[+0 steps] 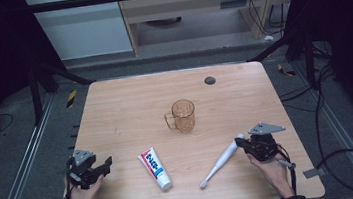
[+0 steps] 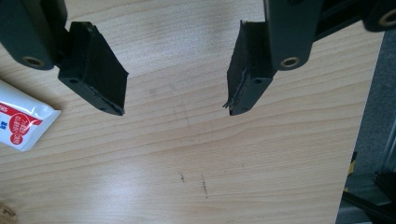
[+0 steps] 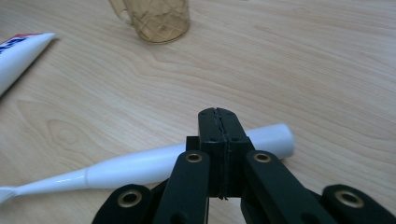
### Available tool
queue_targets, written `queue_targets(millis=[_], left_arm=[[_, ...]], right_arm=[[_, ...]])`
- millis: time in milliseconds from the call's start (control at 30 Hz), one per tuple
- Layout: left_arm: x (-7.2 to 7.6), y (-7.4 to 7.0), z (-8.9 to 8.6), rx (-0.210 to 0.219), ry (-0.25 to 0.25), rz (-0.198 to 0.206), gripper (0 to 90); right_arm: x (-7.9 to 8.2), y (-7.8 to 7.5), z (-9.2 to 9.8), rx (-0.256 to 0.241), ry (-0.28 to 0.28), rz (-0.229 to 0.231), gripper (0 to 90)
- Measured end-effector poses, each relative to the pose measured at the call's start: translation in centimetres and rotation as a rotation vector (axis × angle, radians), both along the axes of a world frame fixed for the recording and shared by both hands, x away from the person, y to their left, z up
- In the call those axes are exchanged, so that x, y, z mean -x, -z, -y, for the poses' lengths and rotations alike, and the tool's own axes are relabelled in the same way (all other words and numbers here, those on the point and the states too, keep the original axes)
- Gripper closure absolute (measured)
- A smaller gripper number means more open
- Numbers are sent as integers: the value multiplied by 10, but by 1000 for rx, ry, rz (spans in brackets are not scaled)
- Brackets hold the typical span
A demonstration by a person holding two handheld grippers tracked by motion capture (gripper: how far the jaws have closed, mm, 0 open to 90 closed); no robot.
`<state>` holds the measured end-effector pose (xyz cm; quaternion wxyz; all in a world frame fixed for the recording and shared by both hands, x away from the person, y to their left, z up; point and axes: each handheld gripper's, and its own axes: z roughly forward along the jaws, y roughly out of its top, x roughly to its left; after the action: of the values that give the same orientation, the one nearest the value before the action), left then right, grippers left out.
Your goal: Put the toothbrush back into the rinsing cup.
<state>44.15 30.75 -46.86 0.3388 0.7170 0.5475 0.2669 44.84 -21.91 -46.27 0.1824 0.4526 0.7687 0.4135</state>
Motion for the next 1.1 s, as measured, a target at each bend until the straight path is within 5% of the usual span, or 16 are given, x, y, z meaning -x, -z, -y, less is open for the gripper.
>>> queue_targets(millis=[367, 1100], left_arm=[[-1, 1, 1, -5, 2, -4, 371], [-1, 1, 2, -10, 7, -6, 371]], right_arm=[[-30, -1, 20, -40, 90, 14, 900], [-49, 22, 5, 56, 65, -41, 900]])
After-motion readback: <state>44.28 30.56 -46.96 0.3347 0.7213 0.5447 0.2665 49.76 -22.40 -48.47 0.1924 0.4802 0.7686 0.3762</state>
